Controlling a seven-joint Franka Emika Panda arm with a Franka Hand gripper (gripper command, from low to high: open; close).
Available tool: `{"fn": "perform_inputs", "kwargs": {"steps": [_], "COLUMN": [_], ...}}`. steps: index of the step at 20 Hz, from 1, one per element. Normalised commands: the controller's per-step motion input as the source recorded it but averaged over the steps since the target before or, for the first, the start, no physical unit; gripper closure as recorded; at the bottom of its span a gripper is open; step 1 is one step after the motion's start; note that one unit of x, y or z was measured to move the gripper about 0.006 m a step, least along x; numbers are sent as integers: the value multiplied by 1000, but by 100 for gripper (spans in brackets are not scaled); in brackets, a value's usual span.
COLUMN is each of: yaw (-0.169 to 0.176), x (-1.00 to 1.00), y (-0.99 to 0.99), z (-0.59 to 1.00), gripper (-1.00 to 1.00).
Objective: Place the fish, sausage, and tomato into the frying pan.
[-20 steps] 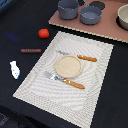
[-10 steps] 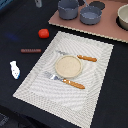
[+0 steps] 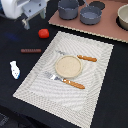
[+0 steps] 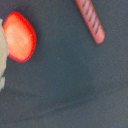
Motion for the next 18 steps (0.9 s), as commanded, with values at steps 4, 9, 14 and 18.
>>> {"fn": "perform_inputs", "kwargs": {"steps": [4, 9, 14, 18], "yaw": [-56, -55, -55, -49], "x": [-228, -176, -41, -24], "y": [-788, -665, -491, -474], "z": [-369, -450, -510, -492], "gripper": [-100, -100, -100, -100]}}
